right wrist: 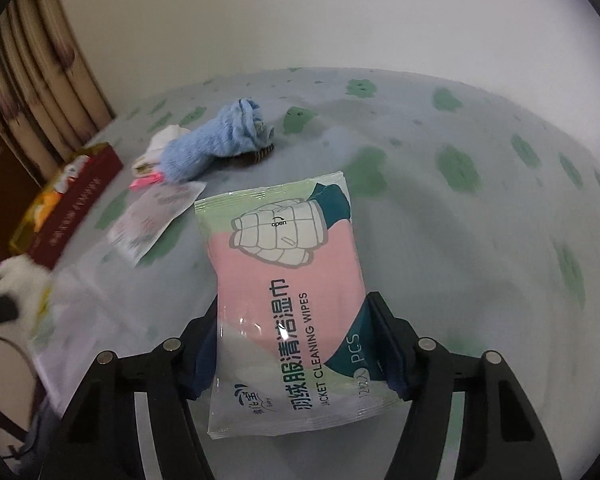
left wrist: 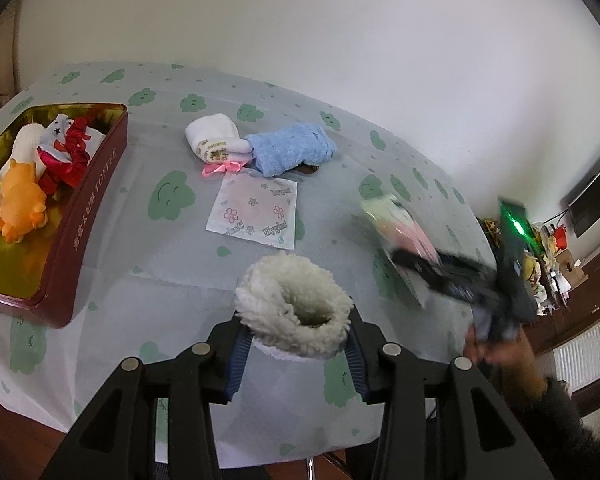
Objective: Organize soft objects
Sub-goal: 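Carry the white fluffy sock into the tin box and open the left gripper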
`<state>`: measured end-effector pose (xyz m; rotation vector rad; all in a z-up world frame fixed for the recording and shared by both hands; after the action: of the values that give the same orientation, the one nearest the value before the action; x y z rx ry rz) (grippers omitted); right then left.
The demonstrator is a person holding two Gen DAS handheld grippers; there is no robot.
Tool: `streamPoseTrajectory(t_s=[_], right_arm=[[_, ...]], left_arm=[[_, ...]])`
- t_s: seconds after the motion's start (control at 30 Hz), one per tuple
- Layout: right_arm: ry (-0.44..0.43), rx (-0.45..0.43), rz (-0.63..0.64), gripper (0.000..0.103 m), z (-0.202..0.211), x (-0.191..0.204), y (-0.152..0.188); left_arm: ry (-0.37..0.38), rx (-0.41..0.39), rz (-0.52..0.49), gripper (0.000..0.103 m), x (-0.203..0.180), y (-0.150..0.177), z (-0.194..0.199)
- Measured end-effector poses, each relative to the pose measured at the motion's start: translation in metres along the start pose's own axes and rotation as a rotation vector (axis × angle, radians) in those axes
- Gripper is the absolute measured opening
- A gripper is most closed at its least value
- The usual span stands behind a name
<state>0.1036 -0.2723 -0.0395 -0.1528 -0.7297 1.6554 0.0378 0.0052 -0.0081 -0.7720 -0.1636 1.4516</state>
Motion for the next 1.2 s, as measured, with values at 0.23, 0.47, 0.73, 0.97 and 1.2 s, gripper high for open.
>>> streamPoseTrajectory(t_s=[0.23, 0.47, 0.73, 0.97, 1.2], right_arm=[[-0.066, -0.017, -0.123, 0.064, 0.023, -0.007, 0.034], [-0.074, -0.022, -0.138, 0.064, 0.023, -0.005, 0.037], [-0.076, -0.006, -0.162, 0.064, 0.014, -0.006, 0.041], [-0.074, -0.003, -0.169, 0.064, 0.012, -0.008, 0.041], [-0.083, -0.003, -0.18, 0.064, 0.011, -0.009, 0.041]], left_arm=[[-0.036, -0.041, 0.03, 0.043, 0.019, 0.001, 0.029], [-0.177, -0.083, 0.075, 0.043, 0.073, -0.005, 0.069], [-0.393, -0.134, 0.102, 0.043, 0.154, -0.03, 0.089], [-0.463, -0.11, 0.129, 0.043, 0.196, -0.038, 0.069], [-0.52, -0.11, 0.129, 0.048, 0.208, -0.033, 0.055]])
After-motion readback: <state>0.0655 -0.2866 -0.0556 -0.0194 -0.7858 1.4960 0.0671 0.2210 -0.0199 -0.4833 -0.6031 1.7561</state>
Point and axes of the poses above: each gripper's, at about its wrist camera, not at the fingertips, and z roughly against the way its jaws point, x to its left, y to its underside, the point moved 1 cm from there along -z, roughly the way its jaws point, and after that the axes turned 5 degrees about -z, right-handed, at the moved point
